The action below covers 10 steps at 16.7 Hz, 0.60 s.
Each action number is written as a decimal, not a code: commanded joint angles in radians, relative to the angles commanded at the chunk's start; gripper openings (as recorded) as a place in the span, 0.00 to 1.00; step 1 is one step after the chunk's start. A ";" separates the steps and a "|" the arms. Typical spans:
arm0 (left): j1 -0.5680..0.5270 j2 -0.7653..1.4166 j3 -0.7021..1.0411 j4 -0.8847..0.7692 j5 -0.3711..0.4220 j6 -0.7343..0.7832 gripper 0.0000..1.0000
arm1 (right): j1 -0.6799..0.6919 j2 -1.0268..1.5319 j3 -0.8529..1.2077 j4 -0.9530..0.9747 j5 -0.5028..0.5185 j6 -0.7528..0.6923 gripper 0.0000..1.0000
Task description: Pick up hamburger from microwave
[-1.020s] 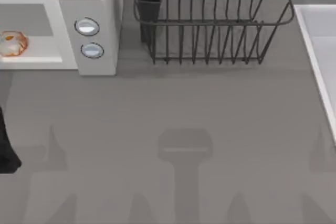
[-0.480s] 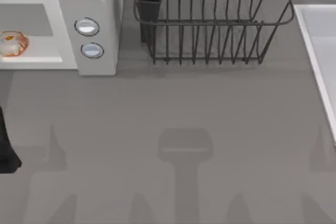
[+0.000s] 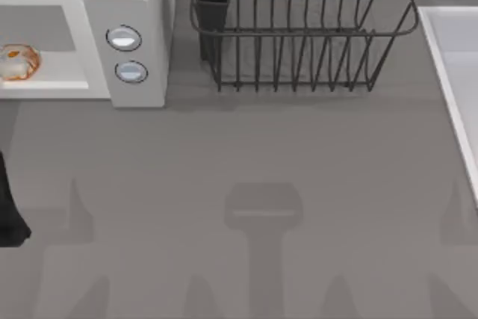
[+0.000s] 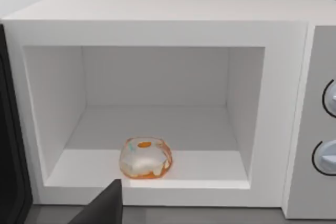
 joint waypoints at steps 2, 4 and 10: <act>0.000 0.000 0.000 0.000 0.000 0.000 1.00 | 0.000 0.000 0.000 0.000 0.000 0.000 1.00; 0.000 0.000 0.000 0.000 0.000 0.000 1.00 | 0.000 0.000 0.000 0.000 0.000 0.000 1.00; 0.006 0.097 0.038 0.045 0.007 0.003 1.00 | 0.000 0.000 0.000 0.000 0.000 0.000 1.00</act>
